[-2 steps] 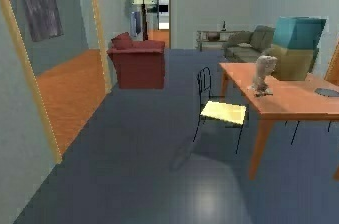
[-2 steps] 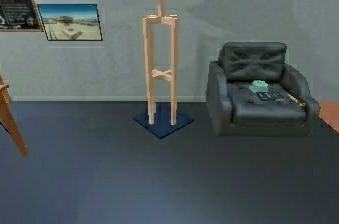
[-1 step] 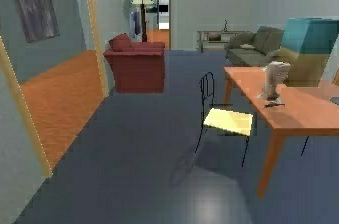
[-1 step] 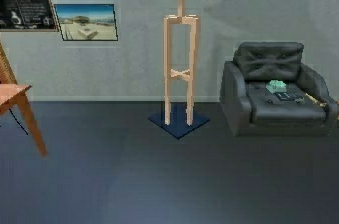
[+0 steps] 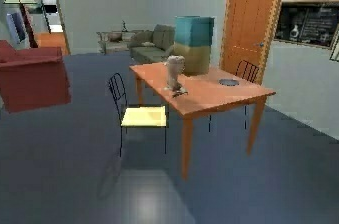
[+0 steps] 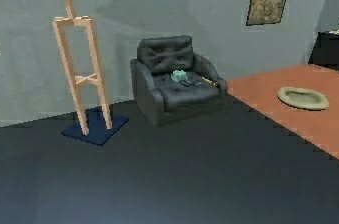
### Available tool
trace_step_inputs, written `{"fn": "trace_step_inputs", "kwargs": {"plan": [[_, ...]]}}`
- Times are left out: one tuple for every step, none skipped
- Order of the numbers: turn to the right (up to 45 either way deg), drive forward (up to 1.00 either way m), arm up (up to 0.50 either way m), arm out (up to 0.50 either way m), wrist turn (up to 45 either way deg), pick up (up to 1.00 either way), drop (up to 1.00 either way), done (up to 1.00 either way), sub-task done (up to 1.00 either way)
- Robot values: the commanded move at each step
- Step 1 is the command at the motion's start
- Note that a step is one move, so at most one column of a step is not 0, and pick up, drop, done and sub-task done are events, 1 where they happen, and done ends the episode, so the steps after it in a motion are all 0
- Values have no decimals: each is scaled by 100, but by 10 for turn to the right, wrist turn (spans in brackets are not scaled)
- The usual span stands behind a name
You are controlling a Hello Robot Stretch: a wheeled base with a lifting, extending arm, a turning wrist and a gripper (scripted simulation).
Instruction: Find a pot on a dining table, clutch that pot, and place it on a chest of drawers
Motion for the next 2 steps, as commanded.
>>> {"fn": "trace_step_inputs", "kwargs": {"plan": [[0, 5, 0, 0, 0, 0, 0, 0, 0], [-450, 0, 0, 0, 0, 0, 0, 0, 0]]}}
